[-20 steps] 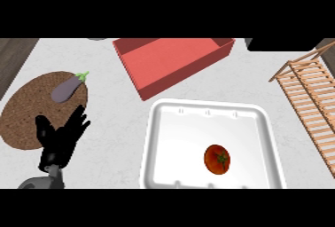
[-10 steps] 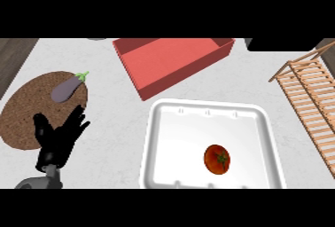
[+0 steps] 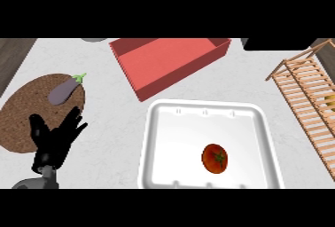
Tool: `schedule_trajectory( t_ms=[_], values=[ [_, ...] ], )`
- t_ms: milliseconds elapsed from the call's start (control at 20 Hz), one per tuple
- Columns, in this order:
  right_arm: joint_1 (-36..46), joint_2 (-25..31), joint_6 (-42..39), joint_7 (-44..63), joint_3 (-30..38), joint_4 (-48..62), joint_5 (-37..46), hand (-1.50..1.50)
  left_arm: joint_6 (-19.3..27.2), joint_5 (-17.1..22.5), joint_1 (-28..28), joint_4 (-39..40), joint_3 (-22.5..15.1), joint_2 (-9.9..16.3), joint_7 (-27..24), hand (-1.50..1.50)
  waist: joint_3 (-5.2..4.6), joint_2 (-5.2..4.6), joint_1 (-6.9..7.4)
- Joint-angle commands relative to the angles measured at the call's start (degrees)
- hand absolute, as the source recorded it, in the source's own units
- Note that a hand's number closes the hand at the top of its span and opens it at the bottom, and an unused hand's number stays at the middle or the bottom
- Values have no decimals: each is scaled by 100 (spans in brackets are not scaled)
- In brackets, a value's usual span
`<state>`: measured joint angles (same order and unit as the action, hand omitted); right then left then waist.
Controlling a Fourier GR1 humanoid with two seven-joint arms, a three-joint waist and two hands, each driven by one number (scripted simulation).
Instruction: Pick the lemon from the tray and place it in the tiered shelf
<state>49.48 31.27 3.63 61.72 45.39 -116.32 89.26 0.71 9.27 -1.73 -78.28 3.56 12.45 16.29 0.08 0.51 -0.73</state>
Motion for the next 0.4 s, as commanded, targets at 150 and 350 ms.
schedule_trajectory(
  t_ms=[150, 350],
  values=[
    [26, 121, -1929, 450, 329, -1955, -360, -150, -24, 39, 25, 141, 77, -29, 23, 0, -17, 16, -59],
    [-255, -59, -2568, 270, 874, -2865, -877, -150, 41, 15, -101, 49, 64, -27, 232, 0, -9, 11, -79]
  ],
)
